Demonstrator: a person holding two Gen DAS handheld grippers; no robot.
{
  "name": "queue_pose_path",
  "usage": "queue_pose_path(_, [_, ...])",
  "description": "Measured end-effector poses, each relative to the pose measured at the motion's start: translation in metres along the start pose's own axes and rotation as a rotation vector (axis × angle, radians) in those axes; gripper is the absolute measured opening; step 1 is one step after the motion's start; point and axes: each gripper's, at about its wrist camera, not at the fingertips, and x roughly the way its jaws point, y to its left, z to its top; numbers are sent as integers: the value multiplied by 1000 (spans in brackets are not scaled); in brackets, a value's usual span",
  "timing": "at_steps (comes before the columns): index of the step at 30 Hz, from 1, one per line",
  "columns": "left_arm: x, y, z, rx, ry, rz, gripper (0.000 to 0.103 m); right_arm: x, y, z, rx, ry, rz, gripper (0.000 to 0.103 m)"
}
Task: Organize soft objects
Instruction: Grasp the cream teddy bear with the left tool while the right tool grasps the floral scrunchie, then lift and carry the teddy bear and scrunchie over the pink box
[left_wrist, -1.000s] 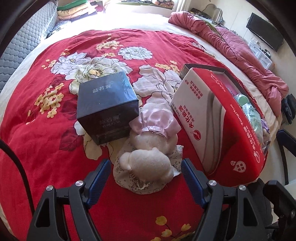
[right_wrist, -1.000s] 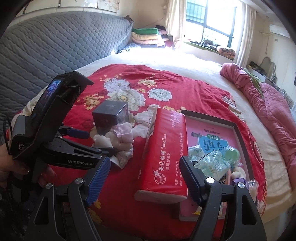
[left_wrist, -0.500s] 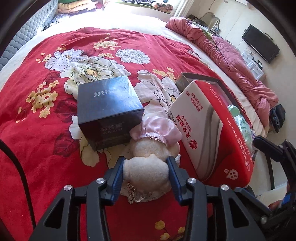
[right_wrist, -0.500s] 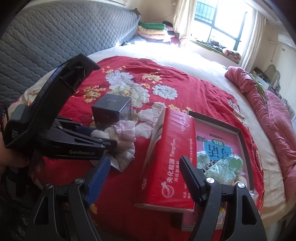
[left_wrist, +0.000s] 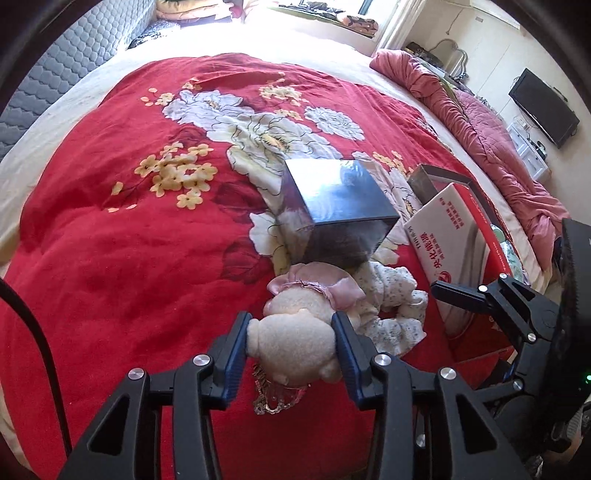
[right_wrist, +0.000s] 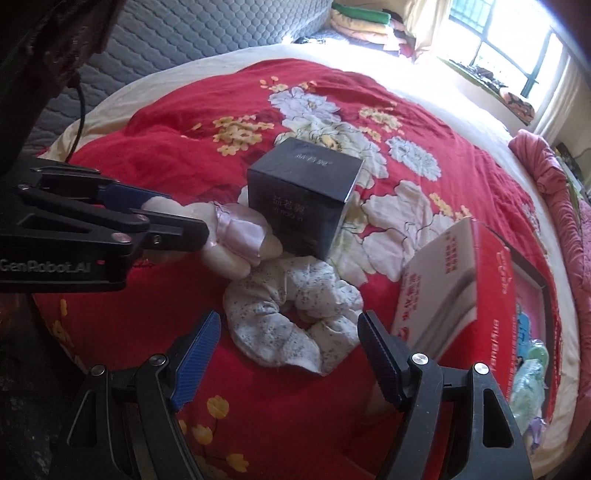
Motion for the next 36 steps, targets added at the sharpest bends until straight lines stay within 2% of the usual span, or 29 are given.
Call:
queue_pose_path(6, [7,8,-3,-5,25,-18,44,46,4,11,-61,90,-66,78])
queue_pose_path(11, [15,6,-6,16,57,-19,44,59,-7,16,-16,117,-26,80])
queue_pose_path(13, [21,5,-8,24,85,-18,44,58,-9,16,10,94,-9,76])
queue_pose_path(15, [26,3,-11,37,104,-17,44,55,-12,12,39,70,16,62])
queue_pose_path(17, [29,0,-13,47,116,-18,43,50,-14,10,54,49,29,38])
queue_pose_path(20, [32,-2,-14,52,119,-20,39,41,-19,8,84,8,57,25])
queue_pose_path(26, [12,-10,-14,40,56,-39,37,-3,-30,2,157,-122,97,22])
queue_pose_path(33, [-33,-53,-2,106,-60,-65,37,-61,-49,-4,225,-250,101,22])
queue_pose_path(36, [-46,-75,3,143,-84,-80,37,-85,-63,-12,259,-291,85,22])
